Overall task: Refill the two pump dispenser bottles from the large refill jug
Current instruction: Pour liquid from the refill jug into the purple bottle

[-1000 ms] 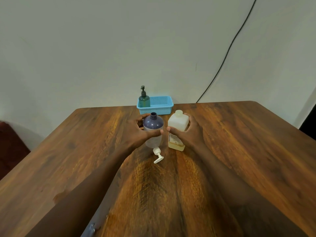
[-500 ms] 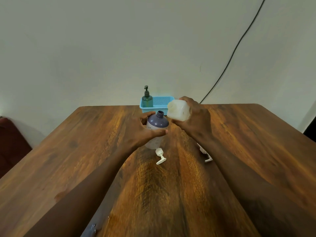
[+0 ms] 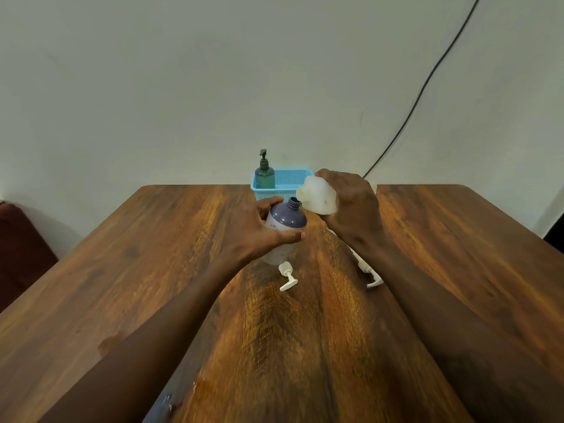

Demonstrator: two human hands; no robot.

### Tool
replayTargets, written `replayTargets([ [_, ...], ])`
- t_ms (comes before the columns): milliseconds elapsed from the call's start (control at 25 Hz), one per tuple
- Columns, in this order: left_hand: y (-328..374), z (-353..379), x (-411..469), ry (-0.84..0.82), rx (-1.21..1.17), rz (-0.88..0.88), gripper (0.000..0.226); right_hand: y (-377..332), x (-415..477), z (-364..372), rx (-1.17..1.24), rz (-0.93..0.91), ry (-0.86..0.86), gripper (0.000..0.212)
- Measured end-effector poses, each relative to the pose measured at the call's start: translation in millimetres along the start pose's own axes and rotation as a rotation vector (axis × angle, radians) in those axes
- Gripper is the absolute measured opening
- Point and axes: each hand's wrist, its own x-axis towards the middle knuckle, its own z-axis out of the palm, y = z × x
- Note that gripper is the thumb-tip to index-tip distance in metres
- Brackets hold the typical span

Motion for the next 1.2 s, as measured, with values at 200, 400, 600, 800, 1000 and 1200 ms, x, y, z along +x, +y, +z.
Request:
replayTargets([
  [200,3,-1,-1,-0.012,0.017,0.024,0.082,5,-2,1,-0.031,-0.028,0.004,0.073],
  [400,4,-1,-1,-0.024,0.044,0.028,0.080,11,0,3,-0.052,-0.052,-0.024,0.074],
  [600,4,-2,-1,-0.049,0.048,0.018,0.078,12,2,4,-0.079,-0.094,-0.011,0.077],
  [800,3,-1,-2,-0.049,0.064,0.011,0.078,11,2,5,-0.092,-0.123,-0.015,0.076],
  [1000,3,-2,-3,-0.059,0.070,0.017,0.078,8,3,3,-0.102,-0.134,-0.022,0.078],
  [1200,3,-3,-4,-0.065,0.061,0.030,0.074,7,4,2,-0.111,-0.159,-0.015,0.076],
])
